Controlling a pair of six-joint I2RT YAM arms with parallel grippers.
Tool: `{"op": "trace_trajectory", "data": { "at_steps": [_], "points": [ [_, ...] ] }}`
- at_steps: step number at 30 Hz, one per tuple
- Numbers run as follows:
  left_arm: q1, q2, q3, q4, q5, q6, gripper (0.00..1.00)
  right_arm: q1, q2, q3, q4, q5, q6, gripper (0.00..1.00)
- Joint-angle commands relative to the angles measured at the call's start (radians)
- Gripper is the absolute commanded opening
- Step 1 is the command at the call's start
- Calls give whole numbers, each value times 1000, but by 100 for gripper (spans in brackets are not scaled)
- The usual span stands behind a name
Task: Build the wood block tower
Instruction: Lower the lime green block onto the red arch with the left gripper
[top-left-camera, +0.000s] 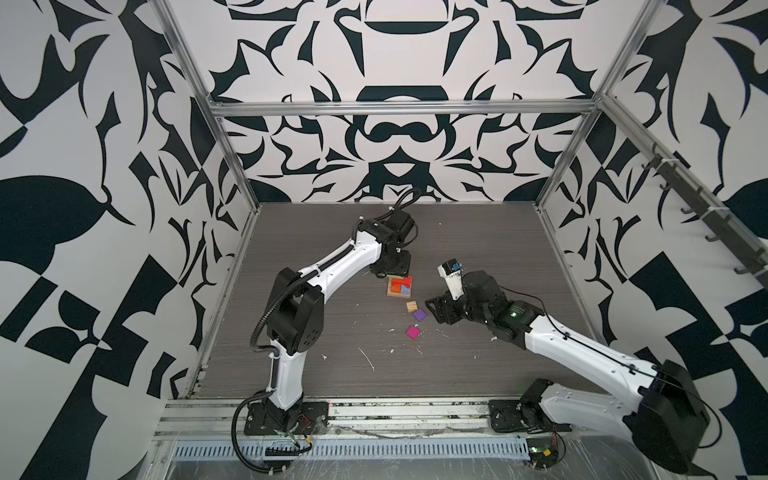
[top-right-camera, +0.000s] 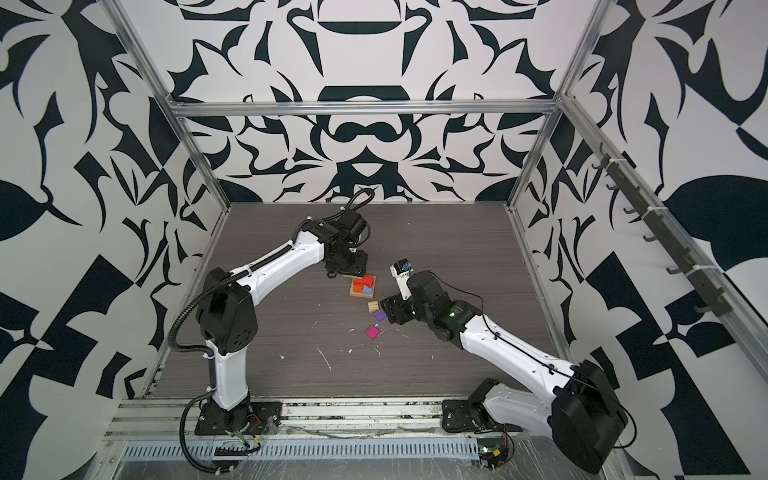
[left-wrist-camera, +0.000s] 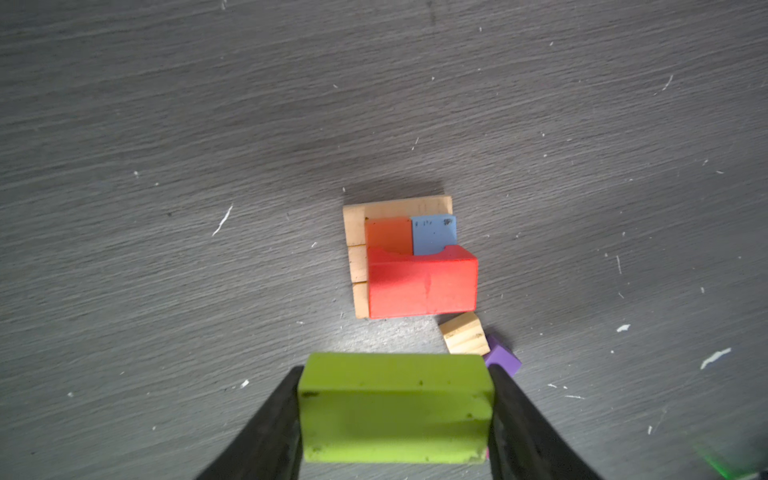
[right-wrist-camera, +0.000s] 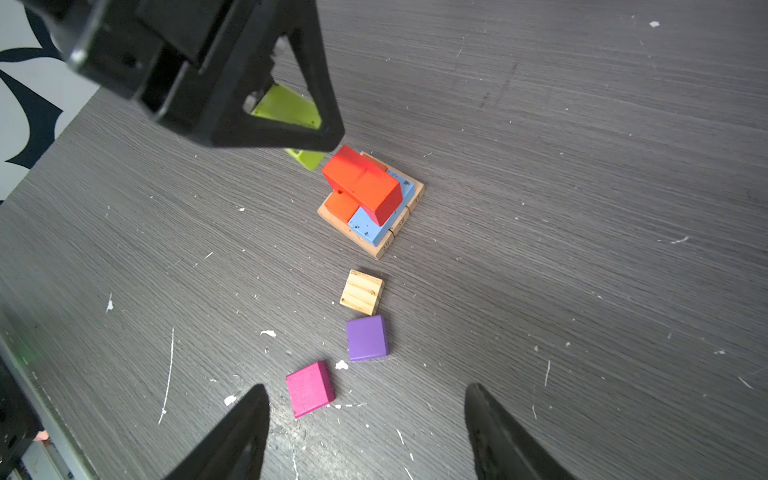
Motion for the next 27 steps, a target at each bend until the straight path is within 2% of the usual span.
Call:
{"op": "trace_trajectory", "data": {
  "at_steps": [1,27],
  "points": [
    [-6,33,51,-55,6,15,58,-1,-32,-5,21,6,-12,77],
    [-32,156,138,-72,-14,16,57,-1,-55,-23,24,5,-1,77]
  ]
}}
